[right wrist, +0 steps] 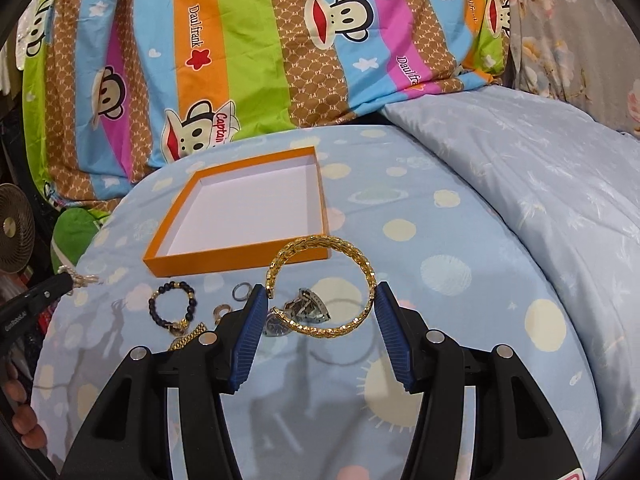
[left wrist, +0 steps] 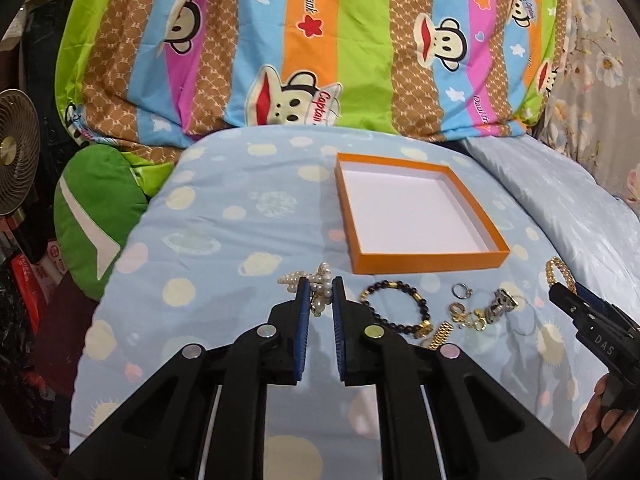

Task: Organize jewelry
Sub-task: 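Carry the pearl bracelet and gold bangle into the orange box and open both tools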

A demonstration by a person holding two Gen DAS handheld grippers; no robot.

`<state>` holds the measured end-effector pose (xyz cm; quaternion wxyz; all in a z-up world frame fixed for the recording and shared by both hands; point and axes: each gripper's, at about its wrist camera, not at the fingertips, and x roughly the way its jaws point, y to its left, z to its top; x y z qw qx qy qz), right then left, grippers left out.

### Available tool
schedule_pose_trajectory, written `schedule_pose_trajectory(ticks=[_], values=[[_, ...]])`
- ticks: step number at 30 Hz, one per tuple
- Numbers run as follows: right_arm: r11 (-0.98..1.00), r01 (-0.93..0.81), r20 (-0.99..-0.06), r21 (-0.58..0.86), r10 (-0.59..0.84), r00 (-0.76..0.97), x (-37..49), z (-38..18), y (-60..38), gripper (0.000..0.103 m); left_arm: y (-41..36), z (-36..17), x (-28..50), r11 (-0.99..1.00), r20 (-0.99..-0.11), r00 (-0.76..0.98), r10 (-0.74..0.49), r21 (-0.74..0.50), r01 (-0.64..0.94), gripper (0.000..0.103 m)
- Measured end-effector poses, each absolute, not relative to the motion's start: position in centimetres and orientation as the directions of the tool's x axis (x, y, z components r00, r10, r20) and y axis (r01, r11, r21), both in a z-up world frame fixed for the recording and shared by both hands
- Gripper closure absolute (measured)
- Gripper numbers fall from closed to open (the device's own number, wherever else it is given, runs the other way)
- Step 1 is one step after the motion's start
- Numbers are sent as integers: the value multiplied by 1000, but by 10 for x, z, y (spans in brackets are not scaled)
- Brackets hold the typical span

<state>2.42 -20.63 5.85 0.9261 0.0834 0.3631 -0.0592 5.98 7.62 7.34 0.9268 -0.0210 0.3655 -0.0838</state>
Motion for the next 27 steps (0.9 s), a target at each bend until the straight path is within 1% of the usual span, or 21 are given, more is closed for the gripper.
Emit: schedule_pose_trajectory(ticks=[6, 13, 20, 23, 27], values=[[977, 147, -685, 156, 0, 729, 49, 66, -214, 49, 81, 98, 79, 981, -649, 736, -193, -111, 160, 93], [986, 91, -661, 140, 25, 750, 111, 89, -209, 49, 34, 122, 133, 970, -620, 751, -227, -74, 233, 93], [990, 54, -682, 130, 50, 729, 183, 83, -200, 49, -13, 102, 207, 964, -649, 721, -241, -77, 254, 93], [989, 48, -701, 143, 67, 710, 210, 74, -200, 49, -23, 89, 235, 962, -670, 698, -252, -94, 257, 93], [986, 46, -730, 158, 85, 678, 243, 57, -199, 49, -32, 73, 262, 964, -688, 686, -239, -83, 253, 93]])
